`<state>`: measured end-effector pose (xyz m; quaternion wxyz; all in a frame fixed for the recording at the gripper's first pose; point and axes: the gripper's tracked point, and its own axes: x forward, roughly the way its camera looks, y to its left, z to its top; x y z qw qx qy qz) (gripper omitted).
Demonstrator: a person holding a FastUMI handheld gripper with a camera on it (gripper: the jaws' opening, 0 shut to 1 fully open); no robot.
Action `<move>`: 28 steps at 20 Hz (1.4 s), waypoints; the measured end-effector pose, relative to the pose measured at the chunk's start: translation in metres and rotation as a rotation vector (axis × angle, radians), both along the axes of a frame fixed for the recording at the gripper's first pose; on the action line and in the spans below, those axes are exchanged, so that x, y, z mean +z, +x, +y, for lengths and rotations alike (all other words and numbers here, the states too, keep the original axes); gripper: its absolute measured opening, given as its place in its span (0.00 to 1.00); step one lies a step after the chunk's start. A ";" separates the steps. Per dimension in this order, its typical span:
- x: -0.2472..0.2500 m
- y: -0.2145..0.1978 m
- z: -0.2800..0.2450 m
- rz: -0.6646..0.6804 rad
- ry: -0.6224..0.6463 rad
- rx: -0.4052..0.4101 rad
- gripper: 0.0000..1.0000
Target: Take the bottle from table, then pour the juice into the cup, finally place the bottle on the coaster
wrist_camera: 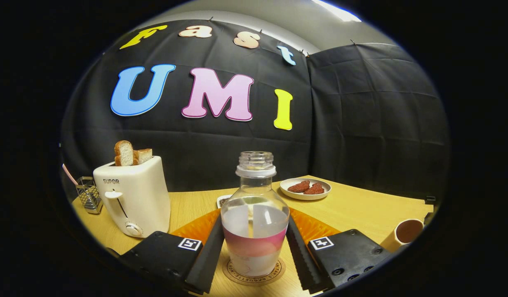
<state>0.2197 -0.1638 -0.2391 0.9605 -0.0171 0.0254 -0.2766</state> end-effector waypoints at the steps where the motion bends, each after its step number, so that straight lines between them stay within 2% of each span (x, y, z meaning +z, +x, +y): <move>1: -0.001 -0.001 0.000 0.000 0.004 0.003 0.81; 4: 0.000 -0.004 0.002 0.001 0.015 0.013 0.99; 15: -0.004 -0.057 0.019 0.048 0.054 0.047 0.99; 22: 0.031 -0.102 0.041 0.017 0.062 0.076 0.99; 28: 0.067 -0.126 0.084 -0.022 0.106 0.192 0.99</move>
